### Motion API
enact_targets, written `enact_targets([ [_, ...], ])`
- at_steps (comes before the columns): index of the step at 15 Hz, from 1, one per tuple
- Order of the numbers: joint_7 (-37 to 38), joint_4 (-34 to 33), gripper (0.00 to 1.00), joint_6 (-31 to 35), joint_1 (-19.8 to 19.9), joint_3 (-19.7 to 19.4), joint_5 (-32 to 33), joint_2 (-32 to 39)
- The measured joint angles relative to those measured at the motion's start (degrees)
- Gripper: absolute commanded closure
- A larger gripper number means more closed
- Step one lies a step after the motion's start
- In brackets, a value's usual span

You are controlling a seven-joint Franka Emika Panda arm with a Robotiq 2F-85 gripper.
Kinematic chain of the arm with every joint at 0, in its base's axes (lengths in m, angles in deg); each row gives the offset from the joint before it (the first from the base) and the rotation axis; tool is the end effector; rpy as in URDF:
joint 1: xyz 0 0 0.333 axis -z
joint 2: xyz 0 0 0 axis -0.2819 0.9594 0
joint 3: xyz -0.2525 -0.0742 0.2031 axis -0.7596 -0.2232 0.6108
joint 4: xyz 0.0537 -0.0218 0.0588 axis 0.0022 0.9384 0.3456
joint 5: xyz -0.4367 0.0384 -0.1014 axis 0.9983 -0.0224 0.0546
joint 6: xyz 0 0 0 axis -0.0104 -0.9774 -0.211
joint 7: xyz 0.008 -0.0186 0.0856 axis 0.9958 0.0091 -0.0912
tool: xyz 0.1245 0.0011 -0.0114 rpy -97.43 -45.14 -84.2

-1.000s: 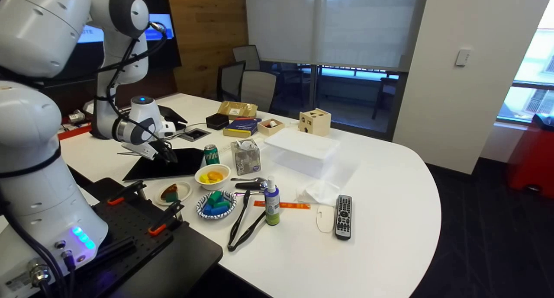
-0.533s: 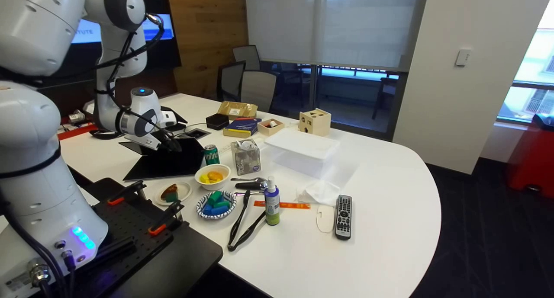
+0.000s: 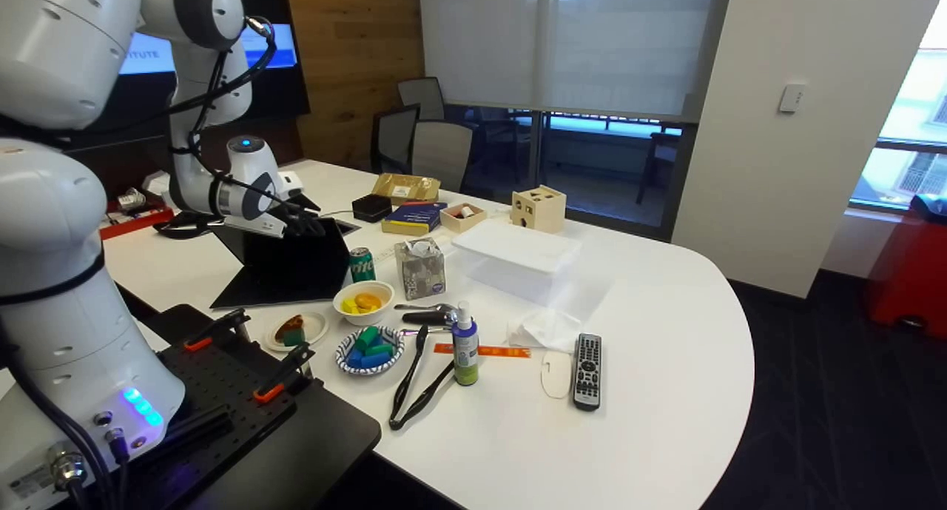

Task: Open the laptop, pick a paper towel up from the right side of the table, clean the laptop screen, place the paper towel back and switch the laptop on

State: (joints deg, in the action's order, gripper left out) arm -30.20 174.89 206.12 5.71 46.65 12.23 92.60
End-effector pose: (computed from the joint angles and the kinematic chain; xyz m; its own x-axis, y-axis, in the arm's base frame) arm 0.4766 0.3219 0.0639 0.8209 0.3276 0.4678 0.4722 -0.8501 -0.2332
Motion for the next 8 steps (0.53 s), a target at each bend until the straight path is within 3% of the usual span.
enact_targets([
  [8,-5.7,-19.1,0.0,-13.0,-2.9,-0.7,3.1,5.0],
])
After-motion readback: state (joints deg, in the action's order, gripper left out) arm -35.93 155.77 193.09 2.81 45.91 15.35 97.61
